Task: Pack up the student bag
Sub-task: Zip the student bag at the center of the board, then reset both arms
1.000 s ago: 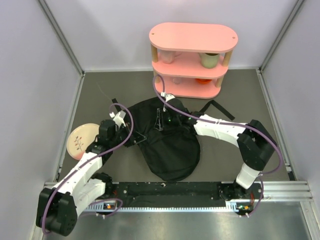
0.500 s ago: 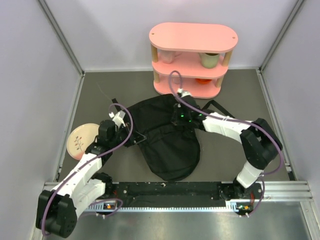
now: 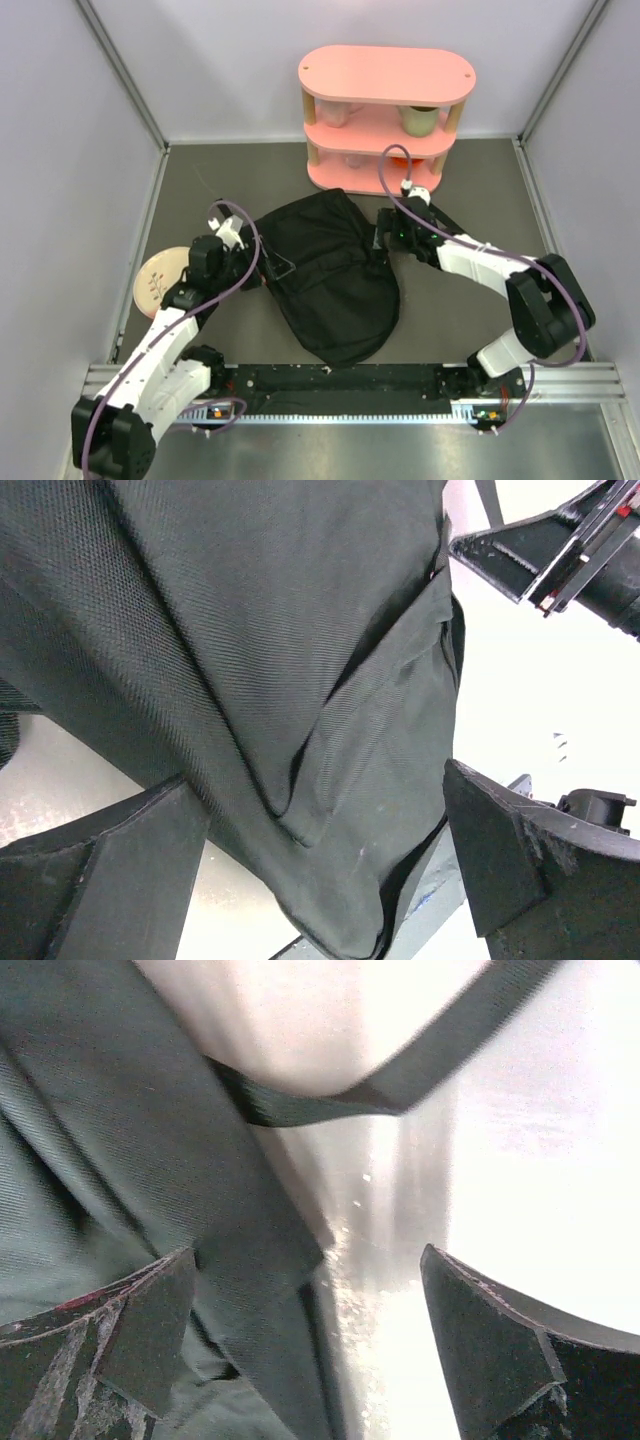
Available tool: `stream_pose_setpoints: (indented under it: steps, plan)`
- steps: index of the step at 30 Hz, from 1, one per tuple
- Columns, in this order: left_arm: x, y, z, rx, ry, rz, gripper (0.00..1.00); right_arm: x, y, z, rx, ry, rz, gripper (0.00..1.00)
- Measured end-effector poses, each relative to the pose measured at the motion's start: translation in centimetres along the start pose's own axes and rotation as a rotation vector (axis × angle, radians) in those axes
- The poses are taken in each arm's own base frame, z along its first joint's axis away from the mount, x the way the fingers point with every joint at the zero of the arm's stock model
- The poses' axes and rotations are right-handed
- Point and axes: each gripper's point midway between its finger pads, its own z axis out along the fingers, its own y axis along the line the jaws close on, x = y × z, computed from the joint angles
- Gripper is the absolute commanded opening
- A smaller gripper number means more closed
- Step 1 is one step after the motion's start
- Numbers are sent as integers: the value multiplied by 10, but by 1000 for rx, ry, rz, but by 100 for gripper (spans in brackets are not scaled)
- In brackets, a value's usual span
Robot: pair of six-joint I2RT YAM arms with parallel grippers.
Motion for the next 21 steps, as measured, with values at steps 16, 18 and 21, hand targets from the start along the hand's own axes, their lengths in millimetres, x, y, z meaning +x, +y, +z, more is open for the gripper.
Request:
stream_pose_setpoints:
  steps: [16, 18, 21]
  plan:
    - [-38, 13, -44, -213, -221, 91, 98, -6, -66, -56, 18, -100, 147, 99]
    - [-41, 16, -46, -234, -232, 98, 98, -9, -75, -61, 20, -118, 174, 99]
    - [-48, 19, -51, -268, -260, 106, 98, -14, -82, -70, 12, -149, 197, 99]
